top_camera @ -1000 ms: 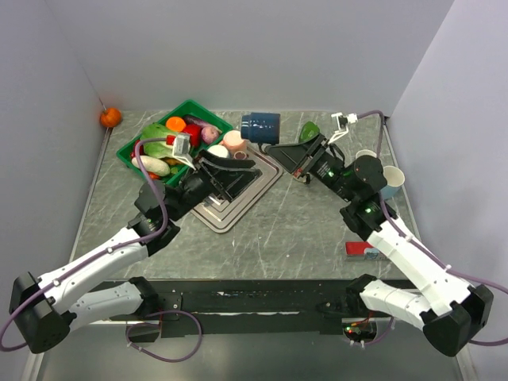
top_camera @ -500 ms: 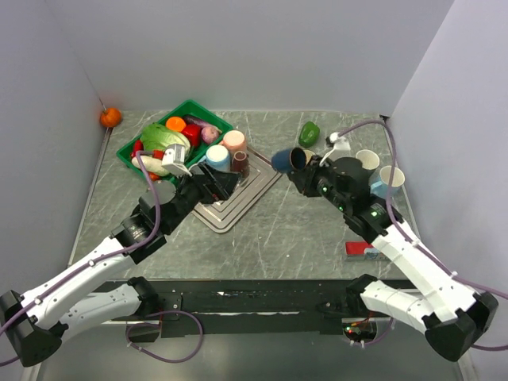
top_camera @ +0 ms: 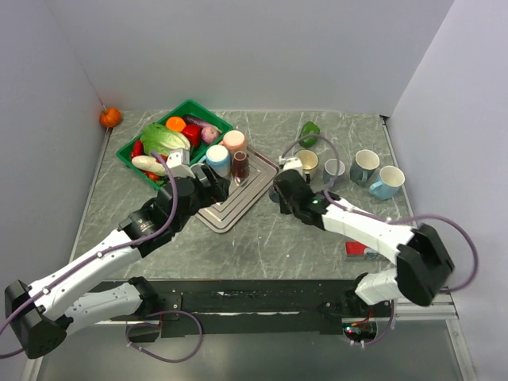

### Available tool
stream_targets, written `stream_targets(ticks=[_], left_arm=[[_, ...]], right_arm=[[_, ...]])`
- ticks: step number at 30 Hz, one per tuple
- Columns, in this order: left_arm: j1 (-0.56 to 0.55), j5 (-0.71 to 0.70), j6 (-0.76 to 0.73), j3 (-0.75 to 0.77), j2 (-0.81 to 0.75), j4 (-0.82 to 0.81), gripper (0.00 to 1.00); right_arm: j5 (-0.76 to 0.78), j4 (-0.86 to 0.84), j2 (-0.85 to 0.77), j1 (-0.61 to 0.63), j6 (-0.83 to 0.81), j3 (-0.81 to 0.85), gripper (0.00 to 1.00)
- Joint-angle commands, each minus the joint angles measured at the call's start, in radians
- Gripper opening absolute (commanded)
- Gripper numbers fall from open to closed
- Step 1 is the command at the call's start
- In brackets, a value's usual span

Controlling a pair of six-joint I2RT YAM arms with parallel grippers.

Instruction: Turn the mug right side up

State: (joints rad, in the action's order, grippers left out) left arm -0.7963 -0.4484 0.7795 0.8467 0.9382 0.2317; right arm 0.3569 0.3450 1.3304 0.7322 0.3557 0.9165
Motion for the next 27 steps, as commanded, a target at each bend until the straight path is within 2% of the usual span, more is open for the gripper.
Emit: stream_targets(ticks=[1,8,13,27], left_arm=[[0.003,-0.081,0.017,0.051,0.020,0.076,0.96],[0.046,-0.125,0.053,0.061,0.069,0.161,0.96],[0.133,-0.107,0.067,0.052,0.091,0.192,0.96],[0.258,-0.073,0.038,0.045,0.129,0.175,0.96]], right_arm=[[0.154,-0.052,0.084,0.024,-0.021,0.090,0.00],[0.220,-0.011,0.246,0.039,-0.040,0.173,0.00],[0.229,0.049,0.325,0.038,-0.049,0.243,0.00],[0.197,0.140,0.405,0.035,-0.001,0.292,0.00]])
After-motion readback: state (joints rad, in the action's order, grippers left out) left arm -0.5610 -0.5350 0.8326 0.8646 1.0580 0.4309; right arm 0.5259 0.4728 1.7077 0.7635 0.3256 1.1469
